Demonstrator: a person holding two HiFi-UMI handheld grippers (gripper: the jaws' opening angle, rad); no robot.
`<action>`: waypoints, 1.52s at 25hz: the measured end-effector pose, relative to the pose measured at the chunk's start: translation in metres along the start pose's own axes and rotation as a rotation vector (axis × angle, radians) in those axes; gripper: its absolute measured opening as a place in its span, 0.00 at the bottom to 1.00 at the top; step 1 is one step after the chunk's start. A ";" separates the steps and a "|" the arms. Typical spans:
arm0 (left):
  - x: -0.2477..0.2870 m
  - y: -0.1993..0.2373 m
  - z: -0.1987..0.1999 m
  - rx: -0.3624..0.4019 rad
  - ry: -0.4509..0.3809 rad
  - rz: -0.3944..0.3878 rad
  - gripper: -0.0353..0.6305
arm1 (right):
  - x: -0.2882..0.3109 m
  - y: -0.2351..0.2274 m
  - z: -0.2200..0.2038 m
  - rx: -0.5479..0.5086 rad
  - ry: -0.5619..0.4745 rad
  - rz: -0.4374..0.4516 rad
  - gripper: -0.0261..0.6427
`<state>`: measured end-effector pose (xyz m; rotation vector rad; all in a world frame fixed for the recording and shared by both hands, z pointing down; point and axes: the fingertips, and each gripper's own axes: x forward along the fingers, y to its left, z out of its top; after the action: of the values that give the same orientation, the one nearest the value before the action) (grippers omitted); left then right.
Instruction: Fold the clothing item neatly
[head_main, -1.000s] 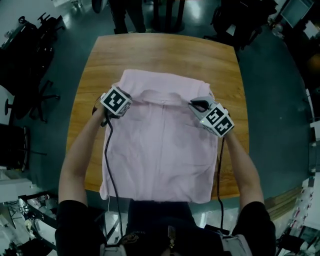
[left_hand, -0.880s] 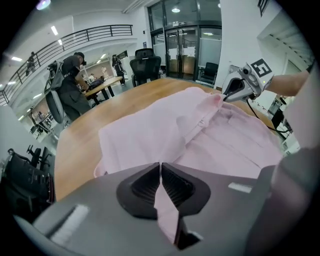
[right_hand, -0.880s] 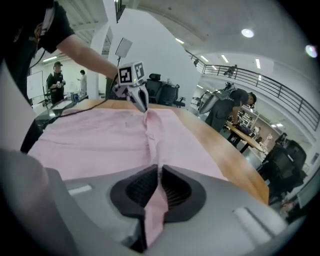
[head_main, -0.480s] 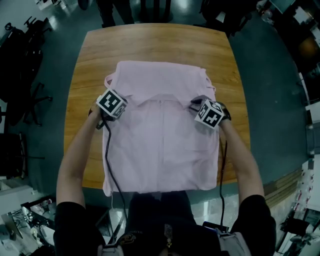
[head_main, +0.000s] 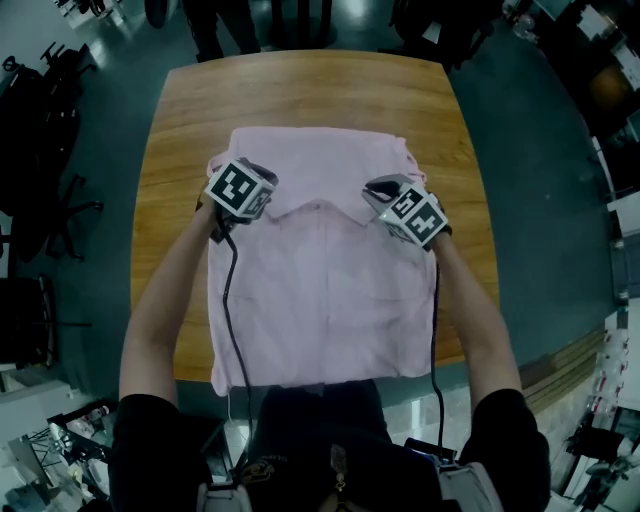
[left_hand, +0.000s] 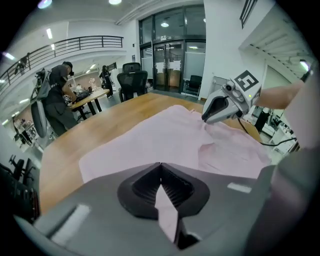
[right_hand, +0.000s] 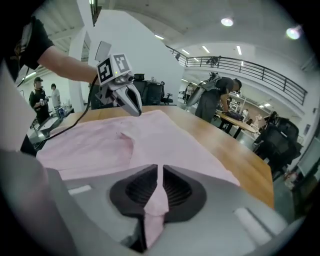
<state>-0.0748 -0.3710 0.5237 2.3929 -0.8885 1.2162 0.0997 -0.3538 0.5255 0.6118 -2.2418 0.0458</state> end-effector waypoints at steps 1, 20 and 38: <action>0.010 -0.006 0.003 -0.022 -0.007 -0.023 0.07 | 0.009 0.004 0.002 0.011 -0.006 0.015 0.09; 0.010 0.069 0.019 -0.007 -0.013 0.073 0.18 | 0.003 -0.079 -0.023 0.150 -0.048 0.005 0.08; 0.066 0.189 -0.025 -0.275 0.034 0.214 0.25 | 0.071 -0.204 -0.065 0.198 0.136 -0.050 0.13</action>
<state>-0.1841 -0.5267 0.5913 2.0963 -1.2394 1.1199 0.1947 -0.5485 0.5872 0.7470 -2.1041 0.2788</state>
